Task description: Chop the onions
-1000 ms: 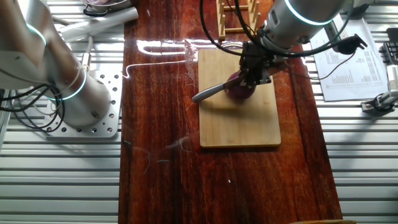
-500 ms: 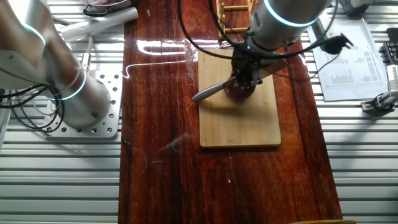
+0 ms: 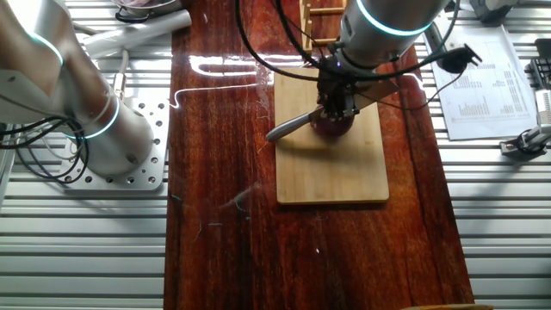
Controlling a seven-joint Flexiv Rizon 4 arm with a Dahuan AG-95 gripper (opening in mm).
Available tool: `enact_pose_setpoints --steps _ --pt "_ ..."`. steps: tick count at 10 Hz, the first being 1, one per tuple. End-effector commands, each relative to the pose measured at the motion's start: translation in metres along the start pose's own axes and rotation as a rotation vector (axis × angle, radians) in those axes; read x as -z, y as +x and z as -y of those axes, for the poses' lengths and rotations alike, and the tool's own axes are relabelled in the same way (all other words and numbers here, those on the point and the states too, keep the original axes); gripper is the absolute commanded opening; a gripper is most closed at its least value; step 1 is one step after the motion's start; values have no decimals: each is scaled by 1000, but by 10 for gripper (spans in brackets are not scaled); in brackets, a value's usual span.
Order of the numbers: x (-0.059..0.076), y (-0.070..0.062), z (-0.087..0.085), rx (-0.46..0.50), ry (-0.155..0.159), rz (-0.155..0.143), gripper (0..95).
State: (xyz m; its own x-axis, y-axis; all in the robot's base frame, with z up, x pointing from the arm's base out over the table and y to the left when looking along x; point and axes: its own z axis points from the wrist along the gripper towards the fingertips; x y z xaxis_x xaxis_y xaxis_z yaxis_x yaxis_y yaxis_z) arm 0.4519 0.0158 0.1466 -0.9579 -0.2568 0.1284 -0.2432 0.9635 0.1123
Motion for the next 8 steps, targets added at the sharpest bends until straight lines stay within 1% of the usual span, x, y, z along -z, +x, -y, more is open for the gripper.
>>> enact_pose_setpoints --steps 1,2,3,4,5,6,8 --pt "5 2 -2 -20 10 31 190" --pt "6 3 -3 -25 16 44 190" --pt "6 3 -3 -33 24 71 190" --pt "7 2 -3 -37 28 90 190" --pt "7 2 -2 -43 33 97 190" --pt "8 2 -2 -53 48 110 190" --pt "8 2 -3 -61 59 118 190"
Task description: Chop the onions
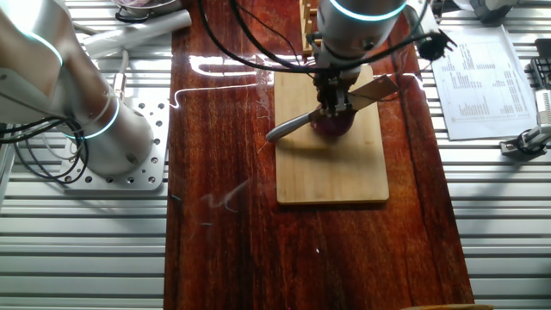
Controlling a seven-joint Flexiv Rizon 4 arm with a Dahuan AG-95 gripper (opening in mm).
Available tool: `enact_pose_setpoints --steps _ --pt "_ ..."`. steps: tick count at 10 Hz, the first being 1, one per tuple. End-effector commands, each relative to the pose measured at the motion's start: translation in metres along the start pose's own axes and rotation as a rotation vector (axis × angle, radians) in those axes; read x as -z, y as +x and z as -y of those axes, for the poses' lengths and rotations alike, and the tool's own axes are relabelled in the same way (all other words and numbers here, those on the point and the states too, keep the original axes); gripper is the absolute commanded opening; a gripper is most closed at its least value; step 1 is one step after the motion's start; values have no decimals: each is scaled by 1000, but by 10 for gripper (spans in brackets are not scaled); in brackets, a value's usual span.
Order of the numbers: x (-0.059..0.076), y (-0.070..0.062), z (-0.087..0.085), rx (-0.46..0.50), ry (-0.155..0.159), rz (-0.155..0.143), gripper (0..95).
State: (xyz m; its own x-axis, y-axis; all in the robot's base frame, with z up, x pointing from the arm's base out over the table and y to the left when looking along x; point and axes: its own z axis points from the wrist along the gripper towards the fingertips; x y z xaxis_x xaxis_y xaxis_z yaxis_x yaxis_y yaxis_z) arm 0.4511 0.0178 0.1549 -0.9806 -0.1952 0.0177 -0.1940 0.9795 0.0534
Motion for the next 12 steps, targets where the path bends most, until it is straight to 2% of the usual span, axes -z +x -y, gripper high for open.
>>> enact_pose_setpoints --steps 1,2,3,4,5,6,12 --pt "0 0 1 -12 5 2 190" --pt "2 -3 1 -28 1 10 190" --pt "4 -4 2 -34 -2 17 0" --pt "8 -7 2 -42 1 46 190" --pt "10 -9 2 -45 5 74 190" --pt "10 -11 3 -43 5 86 190" --pt "11 -11 3 -60 2 112 190"
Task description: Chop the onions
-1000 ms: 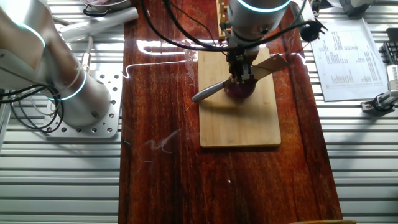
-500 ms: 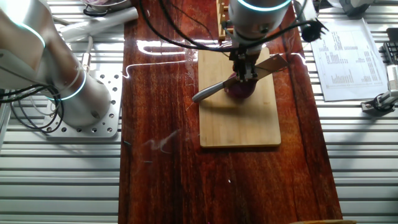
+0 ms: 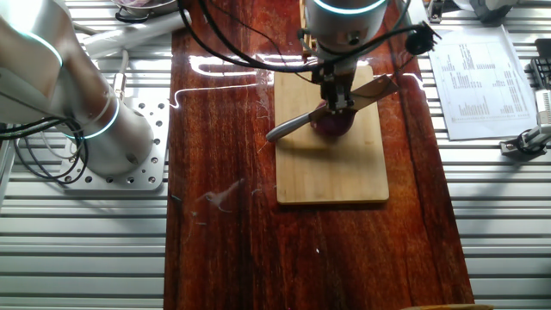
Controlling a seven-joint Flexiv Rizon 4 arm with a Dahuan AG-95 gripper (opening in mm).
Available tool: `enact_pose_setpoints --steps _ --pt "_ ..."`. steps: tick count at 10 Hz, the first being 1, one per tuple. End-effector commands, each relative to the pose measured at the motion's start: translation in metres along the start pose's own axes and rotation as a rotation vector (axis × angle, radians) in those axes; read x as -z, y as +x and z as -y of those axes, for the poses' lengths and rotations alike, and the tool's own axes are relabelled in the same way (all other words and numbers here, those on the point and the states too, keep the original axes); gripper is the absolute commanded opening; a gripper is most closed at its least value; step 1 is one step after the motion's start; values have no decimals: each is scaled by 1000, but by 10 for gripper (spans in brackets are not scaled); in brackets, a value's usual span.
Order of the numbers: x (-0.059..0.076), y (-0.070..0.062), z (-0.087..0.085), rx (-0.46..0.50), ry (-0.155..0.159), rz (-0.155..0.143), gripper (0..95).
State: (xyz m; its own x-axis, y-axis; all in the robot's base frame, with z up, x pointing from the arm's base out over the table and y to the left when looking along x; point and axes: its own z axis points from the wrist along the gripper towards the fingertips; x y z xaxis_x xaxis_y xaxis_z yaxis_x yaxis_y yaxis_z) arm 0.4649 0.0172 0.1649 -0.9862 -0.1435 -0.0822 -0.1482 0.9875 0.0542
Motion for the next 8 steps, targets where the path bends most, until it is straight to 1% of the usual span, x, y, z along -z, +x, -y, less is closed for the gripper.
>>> enact_pose_setpoints --steps 1,4,5,6,7,8 --pt "1 2 0 -17 3 9 190" --pt "1 2 0 -13 -5 12 190" --pt "1 2 0 -9 -9 17 190" --pt "1 2 0 -3 -18 30 190" --pt "1 2 0 2 -20 32 190" --pt "1 2 0 0 -14 21 190"
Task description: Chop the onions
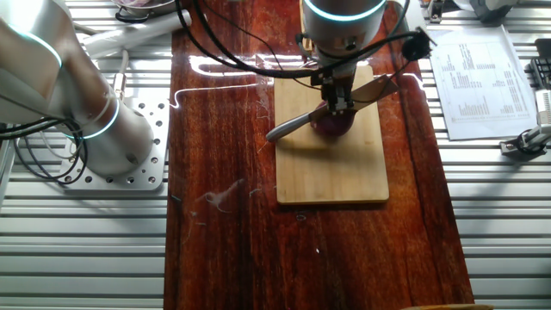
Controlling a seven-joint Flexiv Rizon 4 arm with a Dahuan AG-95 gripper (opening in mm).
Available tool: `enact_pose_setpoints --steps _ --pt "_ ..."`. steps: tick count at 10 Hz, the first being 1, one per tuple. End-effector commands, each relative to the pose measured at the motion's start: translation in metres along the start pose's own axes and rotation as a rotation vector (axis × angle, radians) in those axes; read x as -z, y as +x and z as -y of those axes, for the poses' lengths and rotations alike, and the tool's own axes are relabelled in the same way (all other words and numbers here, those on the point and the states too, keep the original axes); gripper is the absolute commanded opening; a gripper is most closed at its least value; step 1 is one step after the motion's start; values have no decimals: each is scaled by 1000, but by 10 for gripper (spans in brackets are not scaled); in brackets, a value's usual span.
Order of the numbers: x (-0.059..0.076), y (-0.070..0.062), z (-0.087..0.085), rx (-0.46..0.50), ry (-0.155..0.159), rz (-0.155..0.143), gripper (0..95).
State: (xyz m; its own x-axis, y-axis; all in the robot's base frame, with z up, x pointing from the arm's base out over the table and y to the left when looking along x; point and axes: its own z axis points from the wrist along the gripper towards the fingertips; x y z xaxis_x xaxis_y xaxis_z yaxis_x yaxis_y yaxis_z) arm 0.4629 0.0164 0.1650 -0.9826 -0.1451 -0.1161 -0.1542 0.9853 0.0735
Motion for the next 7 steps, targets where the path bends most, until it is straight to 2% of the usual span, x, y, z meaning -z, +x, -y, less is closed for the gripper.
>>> enact_pose_setpoints --steps 1,7 --pt "1 0 -1 -1 6 -15 190" --pt "-1 -2 -1 2 1 1 190"
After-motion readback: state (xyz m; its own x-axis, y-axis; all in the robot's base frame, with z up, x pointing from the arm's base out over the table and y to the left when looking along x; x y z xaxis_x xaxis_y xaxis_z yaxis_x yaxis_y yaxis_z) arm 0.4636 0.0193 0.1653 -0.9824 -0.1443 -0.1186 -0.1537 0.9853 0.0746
